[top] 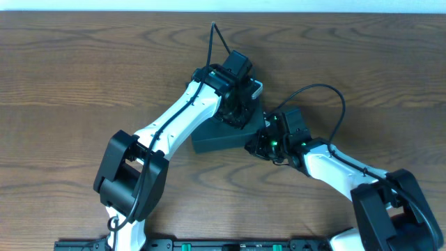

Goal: Pack container

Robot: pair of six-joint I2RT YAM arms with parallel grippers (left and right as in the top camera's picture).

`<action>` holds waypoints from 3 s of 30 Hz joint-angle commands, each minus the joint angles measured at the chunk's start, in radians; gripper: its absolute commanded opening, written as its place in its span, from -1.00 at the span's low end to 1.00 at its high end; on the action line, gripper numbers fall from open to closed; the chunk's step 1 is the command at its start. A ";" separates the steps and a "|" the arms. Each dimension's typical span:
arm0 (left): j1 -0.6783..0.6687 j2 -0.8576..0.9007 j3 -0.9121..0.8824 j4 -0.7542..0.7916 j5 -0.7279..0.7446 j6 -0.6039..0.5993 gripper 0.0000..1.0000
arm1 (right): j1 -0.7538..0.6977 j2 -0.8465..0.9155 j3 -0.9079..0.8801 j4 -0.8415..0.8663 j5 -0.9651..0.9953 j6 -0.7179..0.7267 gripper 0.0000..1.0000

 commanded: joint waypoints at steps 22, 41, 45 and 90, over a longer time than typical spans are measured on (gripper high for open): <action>0.002 0.052 -0.040 -0.053 -0.081 0.014 -0.88 | -0.111 -0.222 0.000 -0.061 0.172 -0.112 -0.97; 0.181 -0.347 0.233 -0.157 -0.133 -0.061 -0.88 | -0.240 -0.722 0.000 -0.178 0.208 -0.346 0.45; 0.302 -0.496 0.233 -0.205 -0.137 -0.060 -0.78 | -0.240 -0.800 0.000 -0.144 0.158 -0.356 0.99; 0.443 -0.740 0.209 -0.459 -0.317 -0.057 0.91 | -0.240 -0.819 0.000 -0.569 0.141 -0.360 0.99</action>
